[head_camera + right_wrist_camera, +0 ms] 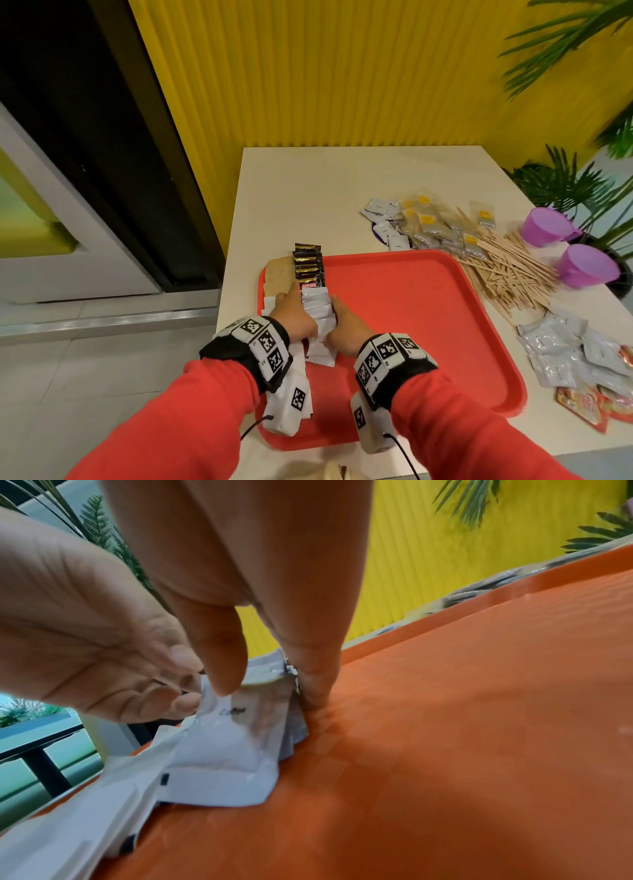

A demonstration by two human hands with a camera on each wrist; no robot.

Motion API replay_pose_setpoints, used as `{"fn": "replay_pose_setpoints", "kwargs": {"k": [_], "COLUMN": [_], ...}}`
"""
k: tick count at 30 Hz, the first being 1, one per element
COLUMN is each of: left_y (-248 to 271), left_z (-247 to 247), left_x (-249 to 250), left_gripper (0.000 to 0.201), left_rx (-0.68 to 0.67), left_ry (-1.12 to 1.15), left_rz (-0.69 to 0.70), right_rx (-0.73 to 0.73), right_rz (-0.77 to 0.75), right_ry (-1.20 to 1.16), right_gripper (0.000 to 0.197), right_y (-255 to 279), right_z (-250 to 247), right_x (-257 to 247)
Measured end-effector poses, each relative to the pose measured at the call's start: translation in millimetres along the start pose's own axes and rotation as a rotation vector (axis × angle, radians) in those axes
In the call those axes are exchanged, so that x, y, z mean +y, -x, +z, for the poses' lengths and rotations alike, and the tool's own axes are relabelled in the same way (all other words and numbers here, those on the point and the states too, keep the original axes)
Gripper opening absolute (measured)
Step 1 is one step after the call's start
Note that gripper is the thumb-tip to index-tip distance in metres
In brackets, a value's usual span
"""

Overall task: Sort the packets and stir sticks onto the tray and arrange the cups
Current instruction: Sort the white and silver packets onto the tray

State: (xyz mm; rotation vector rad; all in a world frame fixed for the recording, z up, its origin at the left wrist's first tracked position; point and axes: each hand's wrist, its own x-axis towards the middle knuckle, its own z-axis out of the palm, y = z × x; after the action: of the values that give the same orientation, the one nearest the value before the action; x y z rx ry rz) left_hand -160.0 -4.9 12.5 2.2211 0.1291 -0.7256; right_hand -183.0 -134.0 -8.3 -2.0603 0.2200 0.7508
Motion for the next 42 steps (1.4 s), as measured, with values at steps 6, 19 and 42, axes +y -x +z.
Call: {"fn": "replay_pose_setpoints", "kwargs": {"k": [6, 19, 42], "left_y": [14.7, 3.4, -3.6], "left_z": [-0.1, 25.9, 16.4], "left_x": [5.2, -5.4, -2.3], "left_gripper": [0.016, 0.047, 0.042], "left_rx": [0.045, -0.037, -0.096], "left_ry": [0.759, 1.219, 1.179], "left_rz": [0.122, 0.047, 0.129], "right_rx": [-0.003, -0.111, -0.133], "right_rz": [0.004, -0.043, -0.082], "right_ry": [-0.477, -0.877, -0.795], "right_gripper": [0.049, 0.056, 0.057], "right_y": [-13.6, -10.8, 0.8], "right_z": [-0.4, -0.6, -12.3], "right_x": [10.2, 1.0, -14.9]}}
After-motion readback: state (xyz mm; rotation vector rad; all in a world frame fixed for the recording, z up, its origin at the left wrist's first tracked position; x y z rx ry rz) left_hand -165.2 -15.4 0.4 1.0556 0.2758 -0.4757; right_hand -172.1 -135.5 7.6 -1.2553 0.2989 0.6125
